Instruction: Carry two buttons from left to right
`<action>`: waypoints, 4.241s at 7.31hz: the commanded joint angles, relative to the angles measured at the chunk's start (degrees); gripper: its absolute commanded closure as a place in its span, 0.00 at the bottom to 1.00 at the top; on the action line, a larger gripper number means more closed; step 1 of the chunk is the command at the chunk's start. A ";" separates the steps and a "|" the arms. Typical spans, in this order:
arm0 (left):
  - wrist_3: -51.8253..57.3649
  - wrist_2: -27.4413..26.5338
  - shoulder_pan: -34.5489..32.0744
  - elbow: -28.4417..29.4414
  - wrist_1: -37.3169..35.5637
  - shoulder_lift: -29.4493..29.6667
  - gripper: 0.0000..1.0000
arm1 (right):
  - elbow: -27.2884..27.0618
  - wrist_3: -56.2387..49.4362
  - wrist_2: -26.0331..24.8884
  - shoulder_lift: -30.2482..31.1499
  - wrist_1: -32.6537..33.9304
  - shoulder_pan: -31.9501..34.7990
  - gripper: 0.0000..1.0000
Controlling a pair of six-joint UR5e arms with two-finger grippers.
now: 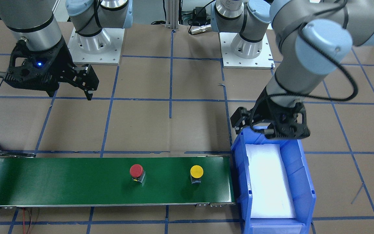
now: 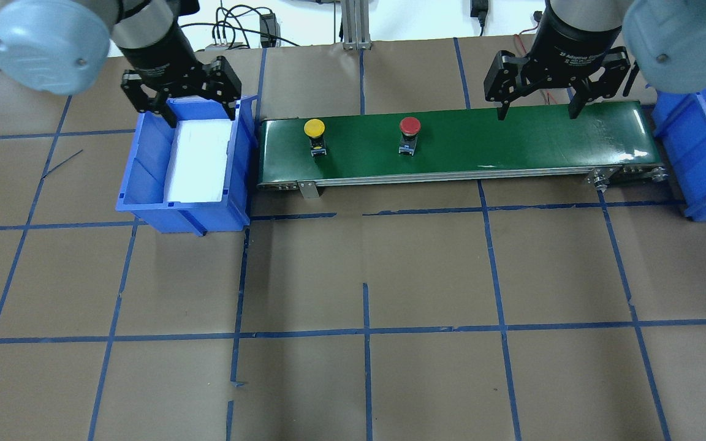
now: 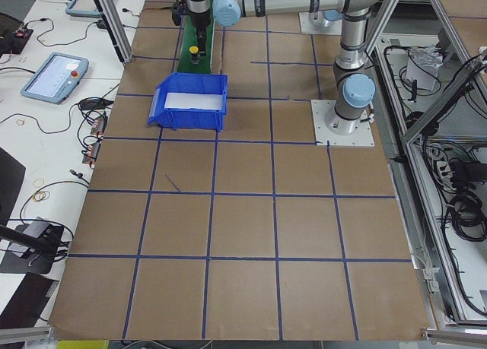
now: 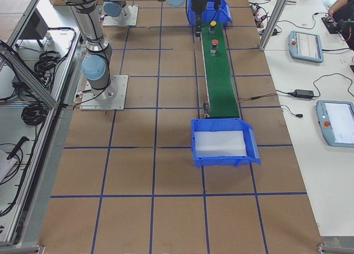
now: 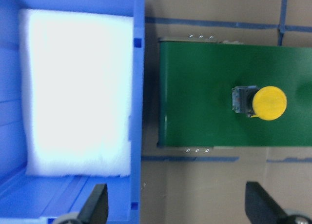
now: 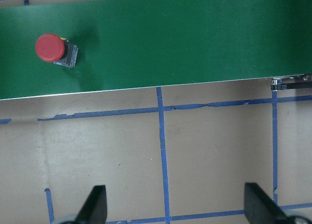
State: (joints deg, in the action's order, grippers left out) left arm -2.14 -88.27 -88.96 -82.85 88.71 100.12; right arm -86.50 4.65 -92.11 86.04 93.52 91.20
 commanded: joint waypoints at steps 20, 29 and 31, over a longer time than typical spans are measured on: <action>5.13 -1.12 3.18 -3.11 4.37 -6.34 0.00 | 0.01 -0.34 -0.08 -0.35 0.00 -0.32 0.00; 5.13 -1.12 2.83 -3.20 4.02 -6.34 0.00 | 4.14 -8.86 -0.26 -4.04 -0.96 -3.21 0.00; 5.13 -1.20 2.92 -3.20 4.02 -6.34 0.00 | 8.07 -10.78 -0.09 -6.14 -3.93 -5.85 0.00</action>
State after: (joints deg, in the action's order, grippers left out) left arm 3.04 -89.41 -86.03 -86.08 92.73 93.79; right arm -80.97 -4.91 -92.29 81.47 91.74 86.94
